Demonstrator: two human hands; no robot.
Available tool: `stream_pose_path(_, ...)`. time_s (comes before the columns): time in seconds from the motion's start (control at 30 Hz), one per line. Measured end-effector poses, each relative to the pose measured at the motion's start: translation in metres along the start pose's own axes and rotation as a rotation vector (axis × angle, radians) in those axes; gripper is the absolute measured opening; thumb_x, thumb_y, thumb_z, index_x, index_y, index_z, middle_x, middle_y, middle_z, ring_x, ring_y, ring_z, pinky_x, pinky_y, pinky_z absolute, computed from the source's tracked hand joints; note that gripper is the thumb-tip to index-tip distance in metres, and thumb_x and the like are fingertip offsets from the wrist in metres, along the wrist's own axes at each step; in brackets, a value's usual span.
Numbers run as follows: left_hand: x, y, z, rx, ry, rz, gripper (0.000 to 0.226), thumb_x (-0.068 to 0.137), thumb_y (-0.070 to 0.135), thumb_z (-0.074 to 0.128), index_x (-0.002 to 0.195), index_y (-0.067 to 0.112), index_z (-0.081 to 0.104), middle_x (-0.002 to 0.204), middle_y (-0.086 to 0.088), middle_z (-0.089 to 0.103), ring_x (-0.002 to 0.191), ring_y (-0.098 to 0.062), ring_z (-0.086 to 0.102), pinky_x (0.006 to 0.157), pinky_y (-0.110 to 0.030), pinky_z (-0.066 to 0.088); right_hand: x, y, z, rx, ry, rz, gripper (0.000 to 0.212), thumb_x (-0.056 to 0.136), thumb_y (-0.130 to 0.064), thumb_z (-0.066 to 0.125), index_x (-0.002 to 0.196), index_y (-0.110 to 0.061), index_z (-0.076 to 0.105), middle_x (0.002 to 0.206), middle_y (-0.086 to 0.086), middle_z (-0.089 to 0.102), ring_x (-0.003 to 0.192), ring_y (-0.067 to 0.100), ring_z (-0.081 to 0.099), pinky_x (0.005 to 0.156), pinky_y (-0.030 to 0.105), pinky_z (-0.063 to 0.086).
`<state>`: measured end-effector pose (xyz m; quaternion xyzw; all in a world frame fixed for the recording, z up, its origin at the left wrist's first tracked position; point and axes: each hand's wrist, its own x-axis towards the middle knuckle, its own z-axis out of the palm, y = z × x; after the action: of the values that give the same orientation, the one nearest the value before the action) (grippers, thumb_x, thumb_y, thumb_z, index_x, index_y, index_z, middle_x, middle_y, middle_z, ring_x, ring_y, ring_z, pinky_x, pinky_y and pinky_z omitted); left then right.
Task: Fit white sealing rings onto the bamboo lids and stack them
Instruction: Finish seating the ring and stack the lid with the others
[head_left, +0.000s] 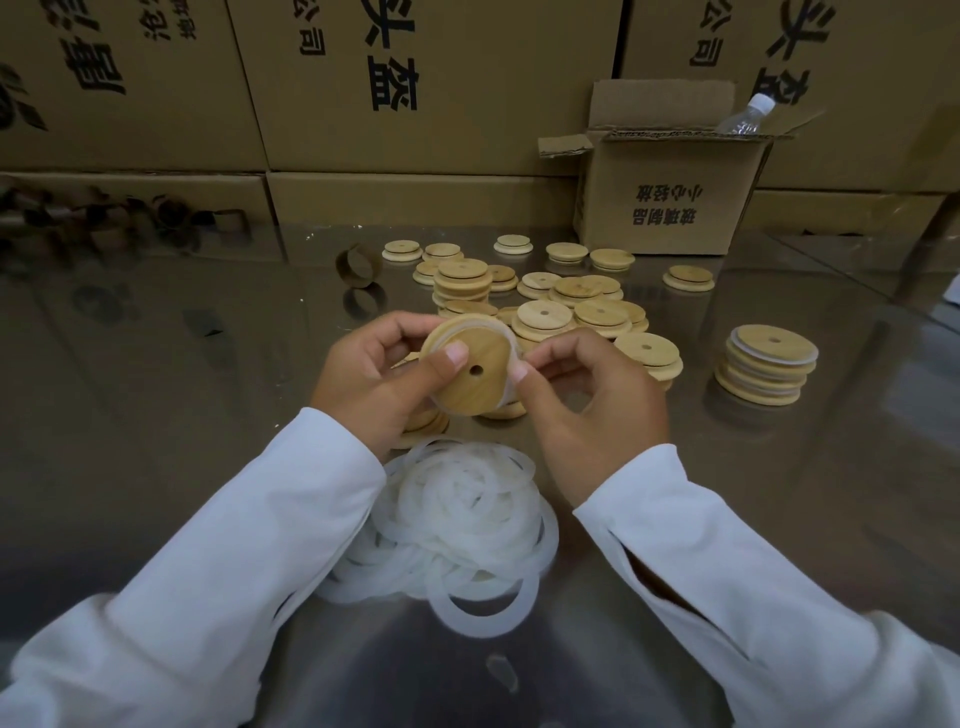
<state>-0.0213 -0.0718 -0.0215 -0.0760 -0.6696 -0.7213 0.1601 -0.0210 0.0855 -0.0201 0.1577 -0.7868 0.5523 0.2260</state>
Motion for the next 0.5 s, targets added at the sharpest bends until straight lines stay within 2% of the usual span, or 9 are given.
stream_pose_path(0.1,-0.0001,0.0000,0.0017,-0.035,-0.033,-0.057,0.018,0.063,0.018,0.071,0.081,0.023,0.070,0.086,-0.004,0.072,0.081,-0.021,0.067,0.071,-0.035,0.055,0.0006,0.0008,-0.0003,-0.063,0.043,-0.021,0.008,0.082,-0.023,0.063,0.075,-0.025,0.060,0.077,-0.014,0.061,0.077,-0.002,0.055,0.065,0.012,0.043)
stream_pose_path(0.2,-0.0009,0.0004,0.0033,-0.005,-0.094,-0.087,0.034,0.058,0.008,0.078,0.089,0.017,0.067,0.085,-0.004,0.072,0.081,-0.019,0.068,0.073,-0.030,0.055,0.0009,0.0016,-0.0023,-0.175,0.076,-0.061,0.009,0.084,-0.027,0.062,0.076,-0.028,0.059,0.078,-0.016,0.060,0.078,-0.001,0.055,0.063,0.014,0.043)
stream_pose_path(0.33,-0.0037,0.0005,0.0059,0.035,-0.137,-0.125,0.036,0.061,0.017,0.066,0.097,0.014,0.067,0.097,-0.010,0.071,0.093,-0.023,0.066,0.084,-0.034,0.054,-0.0002,0.0033,-0.0028,-0.302,0.051,-0.157,0.006,0.085,-0.024,0.061,0.081,-0.020,0.062,0.078,-0.009,0.062,0.070,0.011,0.056,0.064,0.031,0.048)
stream_pose_path(0.43,-0.0042,0.0004,0.0058,0.042,-0.137,-0.146,0.035,0.062,0.022,0.065,0.096,0.012,0.068,0.096,-0.011,0.071,0.092,-0.023,0.066,0.085,-0.034,0.053,-0.0018,0.0030,-0.0018,-0.360,-0.005,-0.230,0.004,0.084,-0.021,0.061,0.081,-0.018,0.063,0.074,-0.008,0.061,0.069,0.015,0.056,0.065,0.028,0.042)
stream_pose_path(0.5,-0.0038,0.0012,0.0048,0.046,-0.142,-0.147,0.034,0.063,0.021,0.064,0.095,0.012,0.068,0.095,-0.011,0.071,0.090,-0.022,0.066,0.085,-0.035,0.054,-0.0019,0.0023,-0.0017,-0.353,-0.024,-0.231,0.004,0.083,-0.021,0.062,0.079,-0.021,0.061,0.071,-0.012,0.059,0.068,0.012,0.055,0.065,0.025,0.039)
